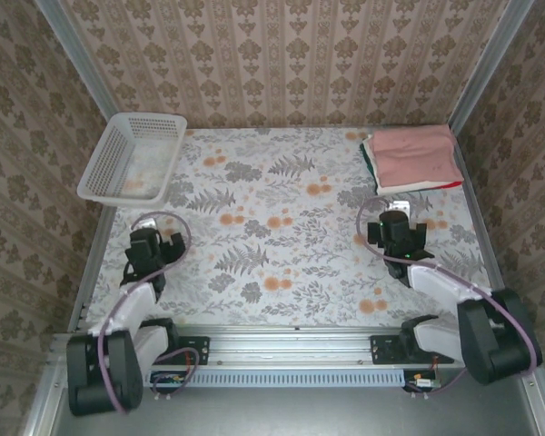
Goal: Fold and stack the t-shirts
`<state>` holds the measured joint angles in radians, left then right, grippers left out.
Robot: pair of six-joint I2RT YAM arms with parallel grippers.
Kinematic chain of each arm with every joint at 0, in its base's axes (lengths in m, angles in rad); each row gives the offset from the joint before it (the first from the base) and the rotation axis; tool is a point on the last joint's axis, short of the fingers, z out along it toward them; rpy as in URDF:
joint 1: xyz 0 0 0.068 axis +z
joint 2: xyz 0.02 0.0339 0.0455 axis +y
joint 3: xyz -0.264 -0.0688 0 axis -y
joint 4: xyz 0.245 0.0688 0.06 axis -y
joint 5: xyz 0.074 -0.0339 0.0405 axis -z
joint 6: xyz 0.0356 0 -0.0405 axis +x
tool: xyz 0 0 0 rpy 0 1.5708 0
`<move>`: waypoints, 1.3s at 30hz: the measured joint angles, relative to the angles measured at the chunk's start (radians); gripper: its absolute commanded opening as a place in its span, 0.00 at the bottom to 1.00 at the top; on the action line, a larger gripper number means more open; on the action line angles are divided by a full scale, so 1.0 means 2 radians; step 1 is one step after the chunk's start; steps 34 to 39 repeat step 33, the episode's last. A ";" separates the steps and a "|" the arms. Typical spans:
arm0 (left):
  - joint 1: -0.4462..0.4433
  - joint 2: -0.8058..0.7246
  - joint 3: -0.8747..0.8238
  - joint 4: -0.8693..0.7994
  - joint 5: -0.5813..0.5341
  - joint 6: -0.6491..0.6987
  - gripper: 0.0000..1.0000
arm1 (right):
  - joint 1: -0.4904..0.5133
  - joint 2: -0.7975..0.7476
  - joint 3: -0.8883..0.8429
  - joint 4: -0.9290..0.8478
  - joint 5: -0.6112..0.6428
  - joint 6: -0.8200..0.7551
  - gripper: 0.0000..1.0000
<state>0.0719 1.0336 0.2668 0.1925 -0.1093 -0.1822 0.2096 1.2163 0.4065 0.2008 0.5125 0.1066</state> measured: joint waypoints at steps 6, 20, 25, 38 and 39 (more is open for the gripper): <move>0.064 0.159 0.036 0.164 0.111 -0.002 1.00 | -0.028 0.064 0.000 0.158 -0.047 -0.025 1.00; -0.029 0.253 0.027 0.370 0.093 0.065 1.00 | -0.081 0.158 -0.008 0.321 -0.119 -0.024 1.00; -0.033 0.256 0.032 0.369 0.047 0.079 1.00 | -0.080 0.158 -0.008 0.329 -0.119 -0.024 1.00; -0.039 0.256 0.044 0.363 0.014 0.084 1.00 | -0.080 0.158 -0.008 0.332 -0.123 -0.023 1.00; -0.039 0.256 0.044 0.363 0.014 0.084 1.00 | -0.080 0.158 -0.008 0.332 -0.123 -0.023 1.00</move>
